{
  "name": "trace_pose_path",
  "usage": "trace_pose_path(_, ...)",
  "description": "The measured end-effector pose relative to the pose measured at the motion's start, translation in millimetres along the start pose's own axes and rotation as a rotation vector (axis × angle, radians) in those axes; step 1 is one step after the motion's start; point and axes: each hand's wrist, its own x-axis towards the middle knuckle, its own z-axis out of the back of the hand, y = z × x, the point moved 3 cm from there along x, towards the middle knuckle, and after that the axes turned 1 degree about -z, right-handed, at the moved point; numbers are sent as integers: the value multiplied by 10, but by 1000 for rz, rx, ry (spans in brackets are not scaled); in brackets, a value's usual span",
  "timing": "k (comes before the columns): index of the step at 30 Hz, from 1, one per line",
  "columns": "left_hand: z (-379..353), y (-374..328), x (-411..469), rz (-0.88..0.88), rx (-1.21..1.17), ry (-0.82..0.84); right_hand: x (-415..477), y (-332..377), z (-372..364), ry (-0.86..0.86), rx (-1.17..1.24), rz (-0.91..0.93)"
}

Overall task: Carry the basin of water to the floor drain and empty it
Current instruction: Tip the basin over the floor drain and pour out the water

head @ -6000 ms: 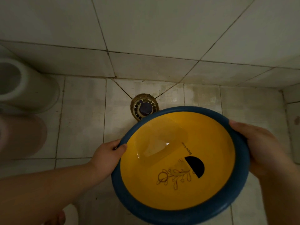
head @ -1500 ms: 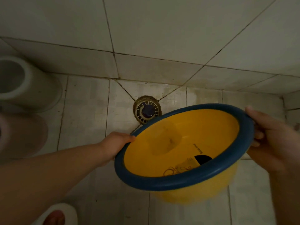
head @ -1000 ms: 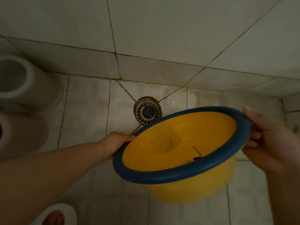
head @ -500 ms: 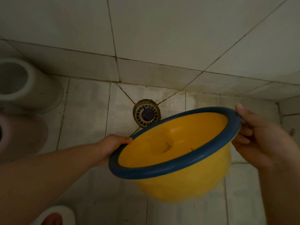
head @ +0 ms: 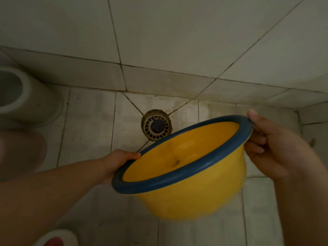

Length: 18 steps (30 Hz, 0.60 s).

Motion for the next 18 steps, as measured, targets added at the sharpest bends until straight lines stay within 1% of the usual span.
trace_pose_path(5, 6, 13, 35, 12, 7, 17, 15, 23, -3, -35, -1, -17)
trace_pose_path(10, -6, 17, 69, 23, 16, 42, 46, 48, -30, 6, -26, -1)
trace_pose_path(18, -19, 36, 125, 34, 35, 62, 87, 70, -34, -2, -58, 7)
